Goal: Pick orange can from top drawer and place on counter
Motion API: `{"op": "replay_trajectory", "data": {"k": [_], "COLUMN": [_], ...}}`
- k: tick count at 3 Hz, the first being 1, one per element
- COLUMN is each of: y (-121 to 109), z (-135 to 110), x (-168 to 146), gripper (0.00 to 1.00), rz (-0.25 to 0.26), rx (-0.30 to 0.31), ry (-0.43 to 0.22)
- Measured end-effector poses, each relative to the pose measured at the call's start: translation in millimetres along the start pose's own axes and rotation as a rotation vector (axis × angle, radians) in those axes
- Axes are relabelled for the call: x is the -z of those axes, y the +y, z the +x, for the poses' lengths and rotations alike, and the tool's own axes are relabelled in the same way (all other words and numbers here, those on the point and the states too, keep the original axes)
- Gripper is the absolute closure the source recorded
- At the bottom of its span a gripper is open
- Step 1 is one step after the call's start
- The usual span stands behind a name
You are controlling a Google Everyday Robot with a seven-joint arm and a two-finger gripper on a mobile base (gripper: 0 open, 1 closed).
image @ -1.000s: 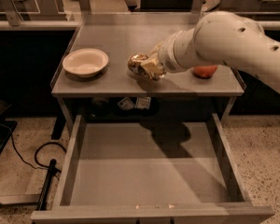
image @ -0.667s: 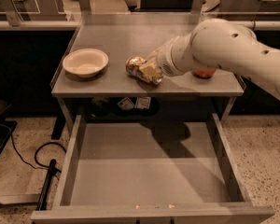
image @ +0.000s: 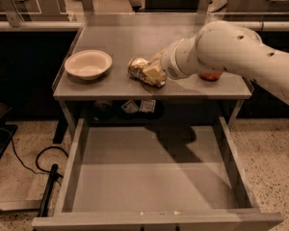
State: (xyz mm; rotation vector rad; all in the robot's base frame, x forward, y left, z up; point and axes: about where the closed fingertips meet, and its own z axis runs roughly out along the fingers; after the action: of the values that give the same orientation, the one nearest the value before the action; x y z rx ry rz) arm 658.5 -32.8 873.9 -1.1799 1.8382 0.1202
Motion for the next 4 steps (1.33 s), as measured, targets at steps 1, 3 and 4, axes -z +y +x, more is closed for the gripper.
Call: {"op": "replay_trajectory", "data": {"k": [1, 3, 4], "y": [0.0, 0.0, 0.1], "z": [0.0, 0.0, -0.1], "x": [0.0, 0.0, 0.0], "gripper": [0.59, 0.13, 0.0], "rz": [0.0, 0.0, 0.0], "rx": [0.0, 0.0, 0.0], "ry": [0.0, 0.0, 0.0]}}
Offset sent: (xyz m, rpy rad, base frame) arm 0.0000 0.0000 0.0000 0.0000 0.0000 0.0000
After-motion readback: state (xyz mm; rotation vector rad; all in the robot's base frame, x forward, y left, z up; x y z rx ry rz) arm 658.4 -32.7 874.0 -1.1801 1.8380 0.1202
